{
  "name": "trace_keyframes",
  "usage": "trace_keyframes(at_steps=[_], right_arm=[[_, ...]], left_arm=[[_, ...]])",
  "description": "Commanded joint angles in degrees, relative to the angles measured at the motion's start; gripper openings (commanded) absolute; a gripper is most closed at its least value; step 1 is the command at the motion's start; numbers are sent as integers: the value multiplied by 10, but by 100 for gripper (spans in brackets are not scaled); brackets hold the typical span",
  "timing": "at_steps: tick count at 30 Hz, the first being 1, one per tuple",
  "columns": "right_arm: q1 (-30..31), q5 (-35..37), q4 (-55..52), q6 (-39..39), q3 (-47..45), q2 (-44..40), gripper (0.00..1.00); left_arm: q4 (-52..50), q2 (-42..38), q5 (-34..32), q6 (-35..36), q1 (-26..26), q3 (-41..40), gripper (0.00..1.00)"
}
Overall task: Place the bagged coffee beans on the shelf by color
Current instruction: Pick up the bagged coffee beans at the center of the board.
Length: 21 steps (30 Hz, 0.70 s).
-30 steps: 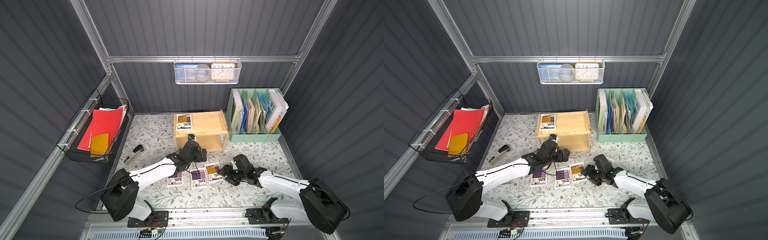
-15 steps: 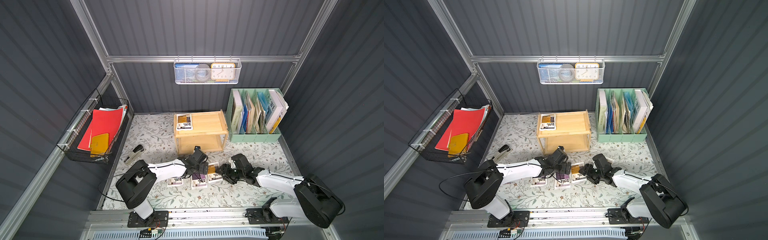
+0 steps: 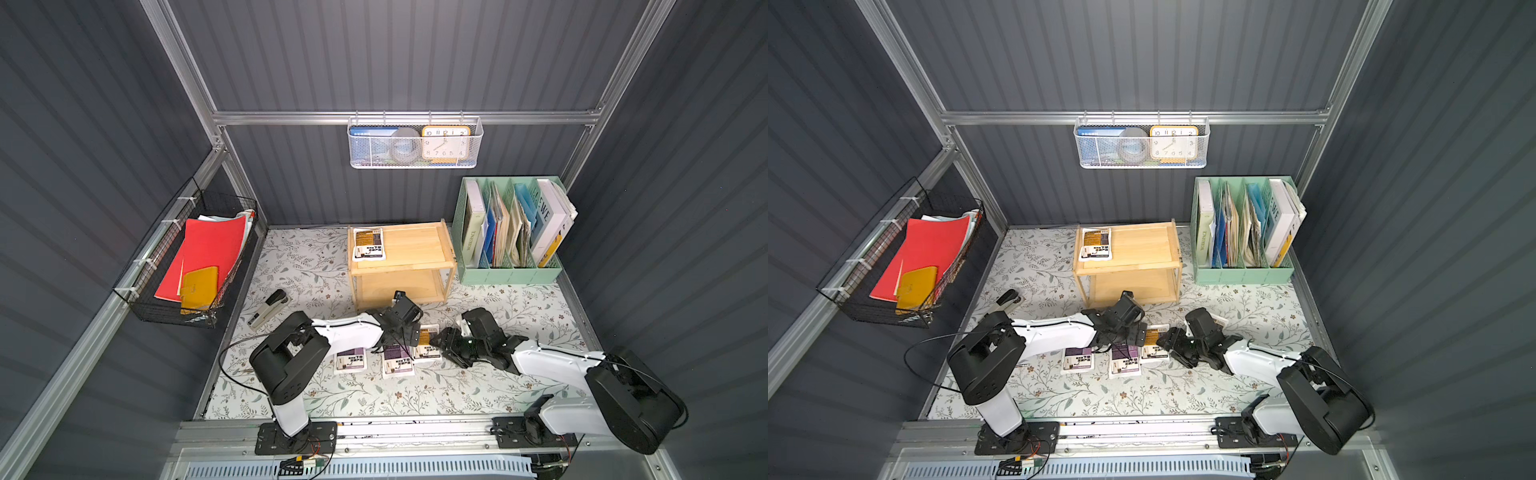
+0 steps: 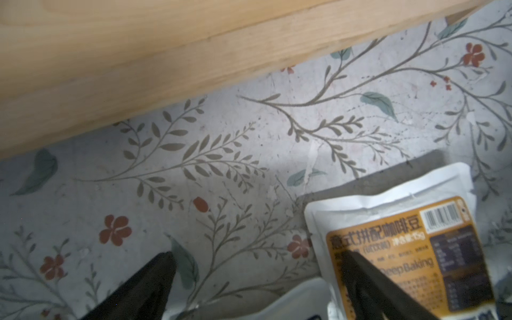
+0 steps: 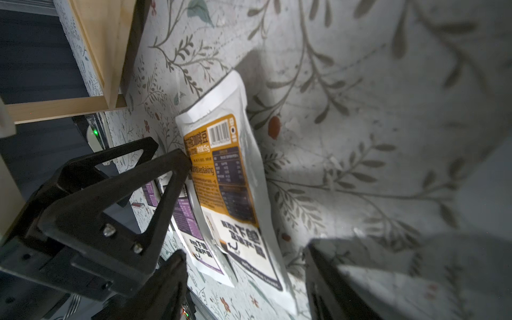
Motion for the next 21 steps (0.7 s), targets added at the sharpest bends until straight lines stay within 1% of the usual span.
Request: trace_keyframes(at_steps=[1,6,10,12,18,21], right_arm=[[-2,15,-54,-5,-26,24,70],[-2,-1,-16,9,-32,46,70],[-2,-19,23,21,-33,72,64],[-2,-23,34,24,-33,80,57],[-3,-26,32,27,-34,72,27],[-3,-22,14,26,-35,50,17]], left_arm=[[-39,14,-27,-8,-5,13,100],[-40,19,-27,-13,-7,8,100],[-34,15,-25,-15,-10,2,100],[-33,12,-24,-16,-11,0,100],[-34,-6,-25,-21,-13,-2,100],[-46,-25,-26,-25,-13,8,100]])
